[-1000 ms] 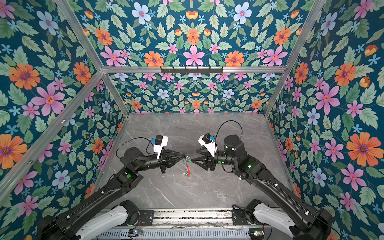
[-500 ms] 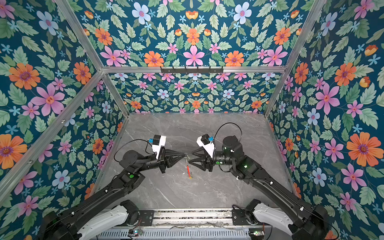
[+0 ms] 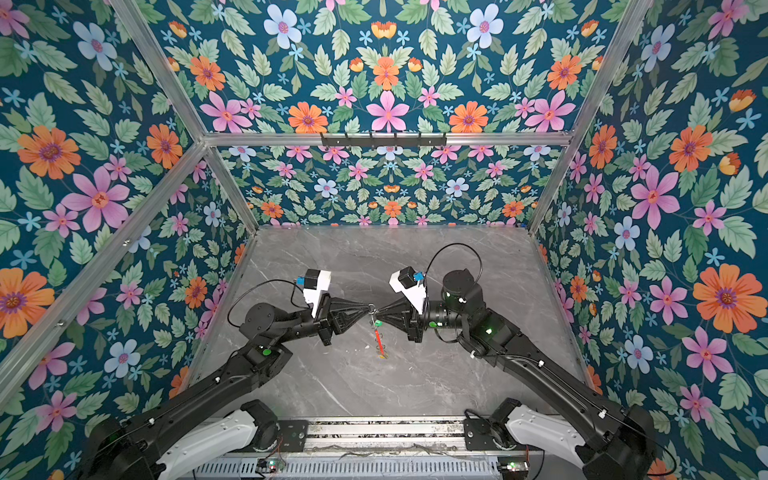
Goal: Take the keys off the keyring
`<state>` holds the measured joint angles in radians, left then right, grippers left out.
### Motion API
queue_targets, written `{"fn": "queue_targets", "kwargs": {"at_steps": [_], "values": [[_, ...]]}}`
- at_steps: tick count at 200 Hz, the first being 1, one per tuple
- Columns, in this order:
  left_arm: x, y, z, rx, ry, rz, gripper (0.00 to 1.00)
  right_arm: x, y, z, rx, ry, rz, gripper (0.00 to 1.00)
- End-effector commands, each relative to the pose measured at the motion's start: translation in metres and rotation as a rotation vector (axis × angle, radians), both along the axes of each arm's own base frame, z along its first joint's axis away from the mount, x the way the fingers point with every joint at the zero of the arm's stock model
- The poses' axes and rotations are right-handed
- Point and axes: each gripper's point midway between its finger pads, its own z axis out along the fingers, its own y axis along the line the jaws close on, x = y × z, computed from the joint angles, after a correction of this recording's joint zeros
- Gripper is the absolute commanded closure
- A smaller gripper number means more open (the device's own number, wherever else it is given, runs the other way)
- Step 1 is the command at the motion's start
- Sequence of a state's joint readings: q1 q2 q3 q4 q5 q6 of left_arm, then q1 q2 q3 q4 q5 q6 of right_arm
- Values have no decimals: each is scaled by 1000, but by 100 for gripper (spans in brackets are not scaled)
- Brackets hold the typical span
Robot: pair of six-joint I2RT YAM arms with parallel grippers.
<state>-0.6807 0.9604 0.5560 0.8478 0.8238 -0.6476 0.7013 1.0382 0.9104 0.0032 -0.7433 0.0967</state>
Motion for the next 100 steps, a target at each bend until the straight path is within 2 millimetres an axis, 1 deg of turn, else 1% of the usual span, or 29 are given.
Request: {"fn": "queue_targets", "kwargs": {"at_steps": [1, 12, 63, 100], "values": [[-2, 3, 12, -46, -38, 6, 100, -1, -1, 3, -1, -25, 2, 96], [-2, 3, 13, -54, -38, 5, 100, -2, -1, 2, -7, -22, 4, 100], [0, 5, 17, -93, -40, 6, 100, -9, -3, 0, -28, -20, 20, 100], [-1, 5, 20, -114, -47, -3, 100, -14, -3, -4, -47, -11, 36, 100]]}}
